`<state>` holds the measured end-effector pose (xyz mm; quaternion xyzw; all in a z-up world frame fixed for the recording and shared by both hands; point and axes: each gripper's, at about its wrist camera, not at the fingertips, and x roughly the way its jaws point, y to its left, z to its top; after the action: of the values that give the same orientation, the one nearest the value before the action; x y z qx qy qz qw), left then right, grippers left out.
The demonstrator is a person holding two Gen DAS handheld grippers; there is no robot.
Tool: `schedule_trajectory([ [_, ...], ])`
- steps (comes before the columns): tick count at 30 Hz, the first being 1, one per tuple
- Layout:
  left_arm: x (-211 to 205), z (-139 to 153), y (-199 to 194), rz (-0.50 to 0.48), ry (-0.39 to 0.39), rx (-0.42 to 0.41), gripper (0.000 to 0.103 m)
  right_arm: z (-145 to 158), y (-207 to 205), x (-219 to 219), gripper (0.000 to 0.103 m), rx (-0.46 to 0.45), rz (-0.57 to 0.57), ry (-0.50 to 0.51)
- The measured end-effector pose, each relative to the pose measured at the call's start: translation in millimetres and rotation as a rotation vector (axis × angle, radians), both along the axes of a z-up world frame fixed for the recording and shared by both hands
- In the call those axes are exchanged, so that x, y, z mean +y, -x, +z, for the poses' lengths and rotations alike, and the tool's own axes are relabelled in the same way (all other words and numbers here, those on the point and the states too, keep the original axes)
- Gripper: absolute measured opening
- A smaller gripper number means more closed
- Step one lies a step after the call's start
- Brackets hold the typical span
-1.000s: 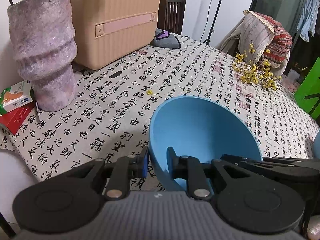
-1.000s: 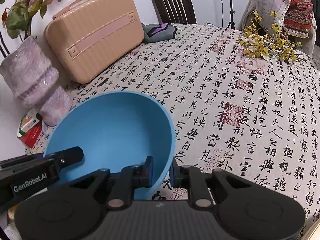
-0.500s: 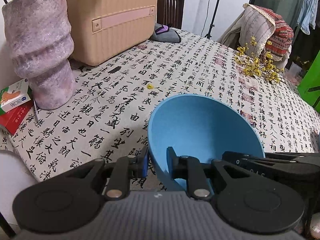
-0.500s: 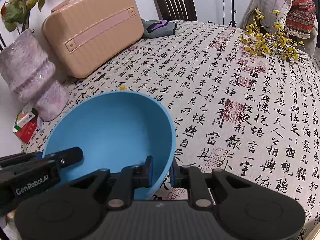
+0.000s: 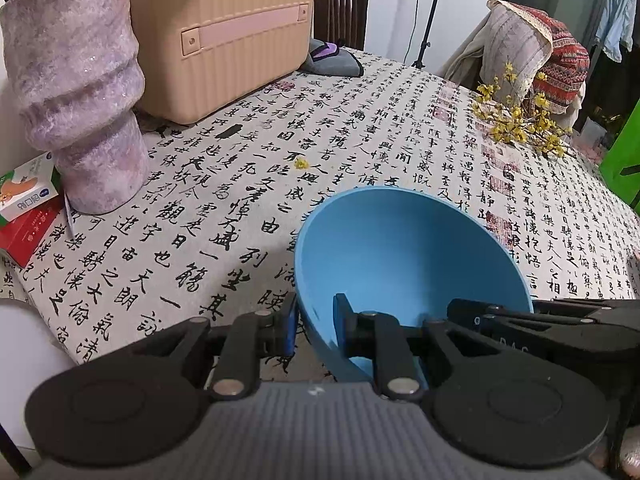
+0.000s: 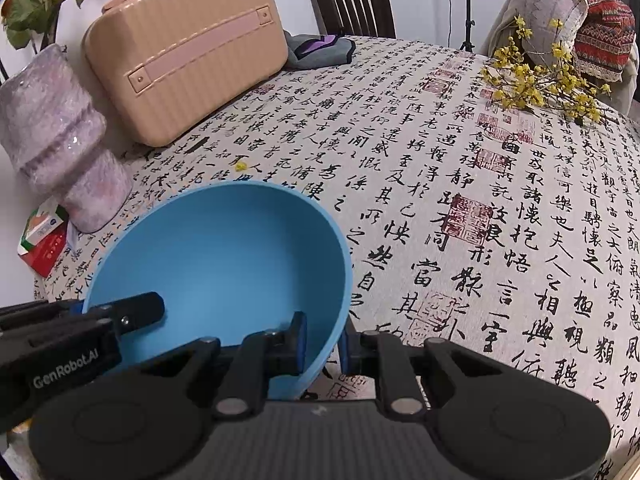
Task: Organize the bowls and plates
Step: 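Carry the bowl toward the pink vase and peach suitcase with both grippers, then lower the held blue bowl onto the cloth with both grippers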
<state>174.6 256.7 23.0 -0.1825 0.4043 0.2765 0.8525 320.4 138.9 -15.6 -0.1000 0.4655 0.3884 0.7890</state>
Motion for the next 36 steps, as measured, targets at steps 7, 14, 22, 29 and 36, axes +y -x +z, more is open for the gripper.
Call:
schedule_trajectory([
  [7, 0, -4, -1, -0.007, -0.002, 0.01, 0.019, -3, 2, 0, 0.016, -0.02, 0.01, 0.008],
  [14, 0, -9, -1, -0.015, 0.004, 0.02, 0.019, -6, 5, 0, 0.016, -0.032, 0.016, 0.02],
  [22, 1, -13, -1, -0.016, 0.01, 0.03, 0.019, -10, 7, 0, 0.016, -0.031, 0.02, 0.031],
  [29, 5, -14, 2, 0.004, 0.021, 0.029, 0.028, -11, 5, -5, 0.019, -0.028, 0.005, 0.014],
  [36, 5, -12, 10, 0.02, 0.007, 0.005, 0.051, -7, 5, -15, 0.039, -0.031, -0.015, -0.041],
])
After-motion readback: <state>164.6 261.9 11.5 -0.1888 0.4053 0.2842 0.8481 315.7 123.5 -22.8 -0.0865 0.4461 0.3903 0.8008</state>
